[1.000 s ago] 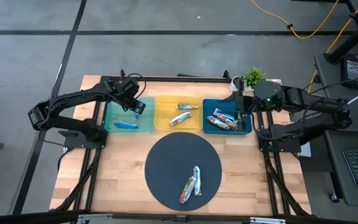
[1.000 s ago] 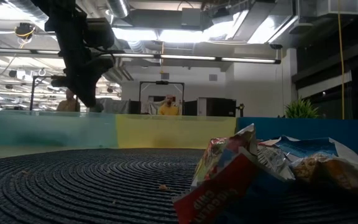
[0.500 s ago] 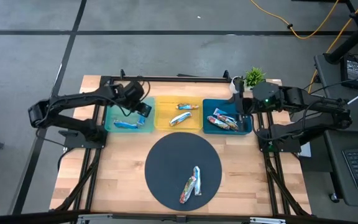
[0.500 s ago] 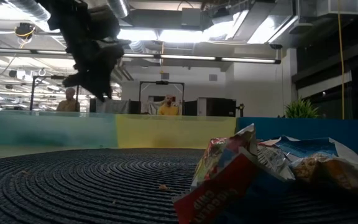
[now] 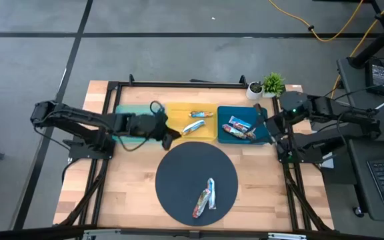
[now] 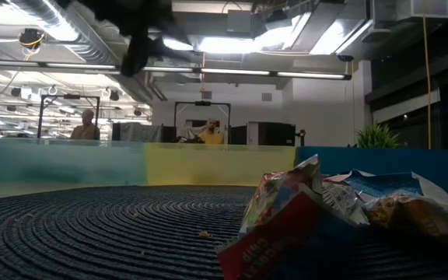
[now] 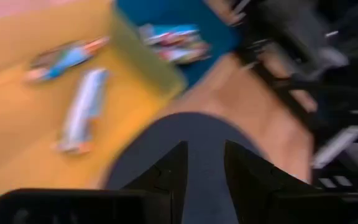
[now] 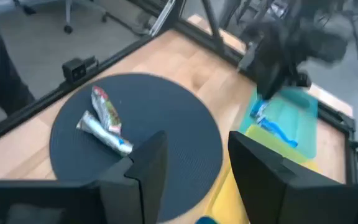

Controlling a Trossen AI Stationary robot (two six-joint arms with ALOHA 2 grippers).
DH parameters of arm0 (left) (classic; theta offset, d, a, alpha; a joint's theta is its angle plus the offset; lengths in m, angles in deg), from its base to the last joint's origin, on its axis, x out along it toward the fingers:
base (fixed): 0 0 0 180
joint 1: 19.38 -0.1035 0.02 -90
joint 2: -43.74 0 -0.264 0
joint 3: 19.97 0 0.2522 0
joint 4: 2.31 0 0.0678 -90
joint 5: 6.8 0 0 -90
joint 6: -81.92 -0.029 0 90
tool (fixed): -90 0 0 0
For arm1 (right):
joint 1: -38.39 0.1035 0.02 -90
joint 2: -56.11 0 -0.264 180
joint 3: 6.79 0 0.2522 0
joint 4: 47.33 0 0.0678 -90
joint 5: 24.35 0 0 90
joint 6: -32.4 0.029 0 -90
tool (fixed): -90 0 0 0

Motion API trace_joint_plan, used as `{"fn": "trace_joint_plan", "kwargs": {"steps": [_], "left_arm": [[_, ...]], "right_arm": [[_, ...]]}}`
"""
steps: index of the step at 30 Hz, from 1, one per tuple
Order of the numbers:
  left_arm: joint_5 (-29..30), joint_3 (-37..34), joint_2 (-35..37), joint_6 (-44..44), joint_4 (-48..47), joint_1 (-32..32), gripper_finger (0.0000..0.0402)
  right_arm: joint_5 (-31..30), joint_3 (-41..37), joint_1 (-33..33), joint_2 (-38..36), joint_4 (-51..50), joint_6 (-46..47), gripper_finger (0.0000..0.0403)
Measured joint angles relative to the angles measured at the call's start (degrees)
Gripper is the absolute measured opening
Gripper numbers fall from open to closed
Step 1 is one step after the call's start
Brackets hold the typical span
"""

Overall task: Pick and place Granola Bars by type
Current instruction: Put the orange granola bar into the yellow bin

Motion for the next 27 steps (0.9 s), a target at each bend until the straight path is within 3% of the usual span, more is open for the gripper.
{"fn": "trace_joint_plan", "kwargs": {"steps": [5,10,16,21,27], "left_arm": [[7.8,0.0,0.0,0.0,7.3,10.5,0.0092],[14.1,0.0,0.0,-0.1,7.5,18.5,0.0092],[21.6,0.0,0.0,-2.6,6.6,24.5,0.0092],[22.7,0.0,0.0,-4.3,5.7,27.3,0.0092],[22.8,0.0,0.0,-5.7,0.9,30.5,0.0092]], "right_arm": [[1.4,-4.0,0.7,-0.4,0.8,-4.1,0.0174],[2.5,-6.5,2.3,1.6,2.1,-8.7,0.0174],[-5.9,-7.6,8.7,6.7,1.8,-13.9,0.0174],[-13.7,-7.6,15.2,13.0,6.6,-11.9,0.0176],[-15.1,-7.6,20.8,20.9,16.0,-5.8,0.0217]]}}
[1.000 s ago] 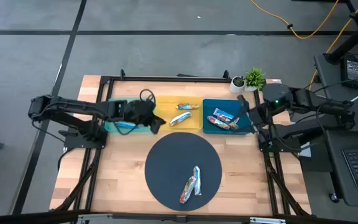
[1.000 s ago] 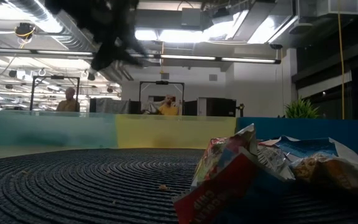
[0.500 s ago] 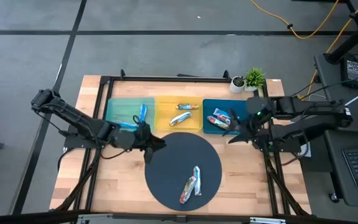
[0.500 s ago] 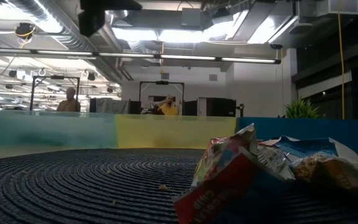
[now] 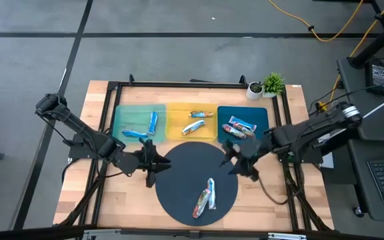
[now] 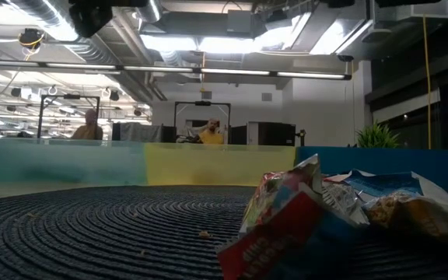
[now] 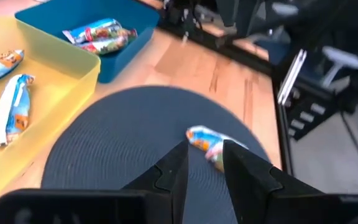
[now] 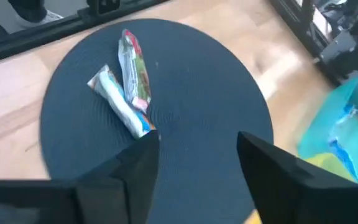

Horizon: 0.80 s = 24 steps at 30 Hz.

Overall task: Pick and place Granola Bars by type
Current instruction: Put the orange granola bar into the yellow bin

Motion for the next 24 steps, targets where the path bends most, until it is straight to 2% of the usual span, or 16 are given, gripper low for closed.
{"fn": "trace_joint_plan", "kwargs": {"steps": [6,9,17,24], "left_arm": [[0.0,0.0,0.0,-2.8,-3.1,1.5,0.0092],[-0.4,0.0,0.0,-4.3,-3.0,1.5,0.0092],[-1.6,0.0,0.0,-3.6,-2.4,1.5,0.0092],[-1.6,0.0,0.0,-3.6,-1.2,1.5,0.0092]], "right_arm": [[-7.6,2.9,4.5,9.4,2.1,1.1,0.0288],[-9.7,5.8,5.5,14.6,1.9,0.5,0.0305],[-9.1,13.0,5.9,27.1,-4.5,-5.3,0.0292],[-8.9,13.5,5.9,31.8,-7.2,-6.9,0.0275]]}}
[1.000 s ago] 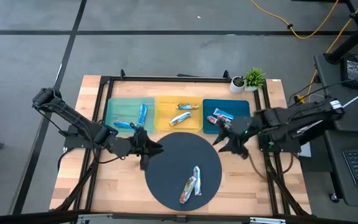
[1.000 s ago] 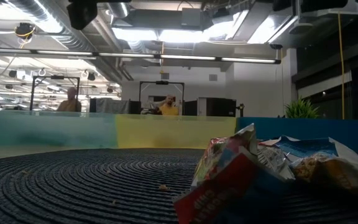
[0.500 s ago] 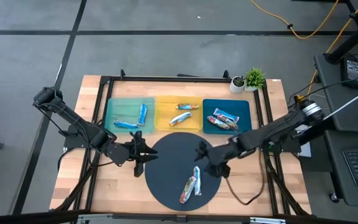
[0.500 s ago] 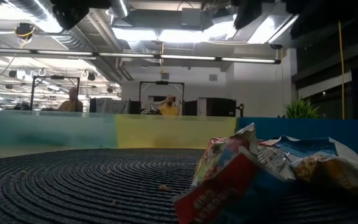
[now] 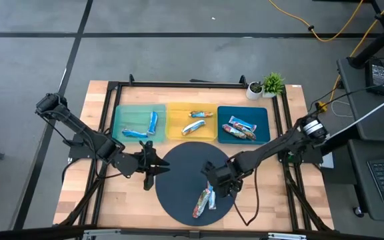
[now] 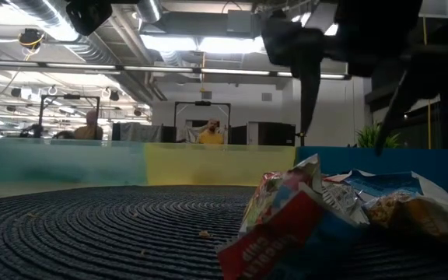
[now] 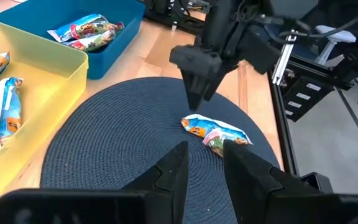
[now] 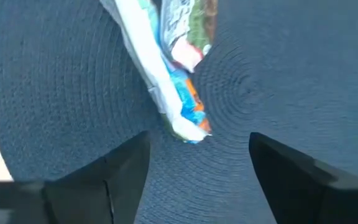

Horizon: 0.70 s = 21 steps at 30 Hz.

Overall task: Pick and place Granola Bars by type
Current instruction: Put the orange granola bar into the yellow bin

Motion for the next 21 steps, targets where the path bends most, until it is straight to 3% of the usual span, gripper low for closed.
{"fn": "trace_joint_plan", "kwargs": {"steps": [7,15,21], "left_arm": [[0.1,0.0,0.0,0.0,0.0,0.0,0.0092],[0.1,0.0,0.0,0.9,0.2,0.0,0.0092],[0.2,0.0,0.0,1.0,0.2,0.0,0.0092]], "right_arm": [[4.7,0.0,0.0,3.9,0.8,-3.8,0.0272],[5.0,0.0,-0.3,6.8,2.2,-7.0,0.027],[5.0,0.0,-0.9,7.2,3.0,-8.7,0.0217]]}}
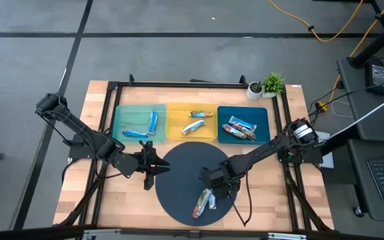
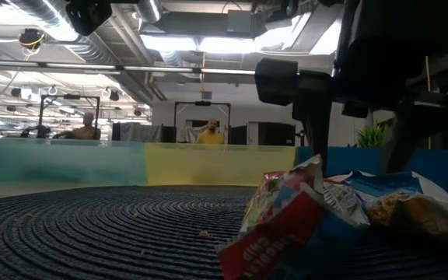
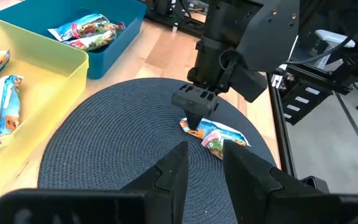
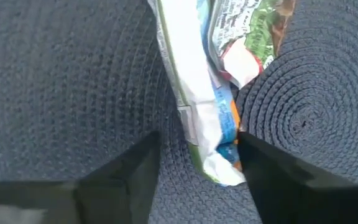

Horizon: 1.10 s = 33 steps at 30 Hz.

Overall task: Pick and place Granola Bars by type
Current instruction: Put the orange granola bar into the yellow bin

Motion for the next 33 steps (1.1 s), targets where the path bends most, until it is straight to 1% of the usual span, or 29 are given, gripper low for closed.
{"fn": "trace_joint_plan", "kwargs": {"steps": [3,9,11,12,14,16,18,20,23,29,33], "left_arm": [[0.0,0.0,0.0,0.0,0.0,0.0,0.0092],[0.0,0.0,0.0,0.0,0.2,0.0,0.0092],[0.0,0.0,0.0,0.0,0.2,0.0,0.0092],[0.0,0.0,0.0,0.1,0.2,0.0,0.0092],[0.0,0.0,0.0,0.5,0.2,0.0,0.0092],[0.0,0.0,0.0,0.5,0.2,0.0,0.0092],[0.0,0.0,0.0,0.5,0.2,0.0,0.0092],[0.0,0.0,0.0,0.5,0.2,0.0,0.0092],[0.0,0.0,0.0,0.5,0.2,0.0,0.0092],[-0.1,0.0,0.0,-0.1,0.2,0.0,0.0092],[-0.1,0.0,0.0,-0.2,0.1,0.0,0.0092]], "right_arm": [[0.0,0.0,-0.2,0.0,0.0,-0.9,0.0166],[-0.1,0.0,-0.2,-0.1,0.1,-0.9,0.0053],[-0.1,0.0,-0.2,-0.1,0.1,0.0,0.0022],[-0.4,0.0,-0.2,-0.2,0.0,1.1,0.0014],[-2.2,0.0,-0.2,-0.7,-0.6,4.2,0.0013],[-5.3,0.1,-0.3,-1.9,-2.8,6.8,0.0023],[-8.7,1.2,-0.9,-4.2,-5.0,9.0,0.0029],[-11.1,2.4,-1.7,-7.1,-7.1,12.2,0.0025],[-12.2,4.4,-3.3,-11.6,-9.0,19.5,0.0009],[-14.2,9.0,-5.4,-20.2,-11.3,37.9,0.0018],[-14.8,10.7,-6.2,-25.1,-11.5,49.9,0.0008]]}}
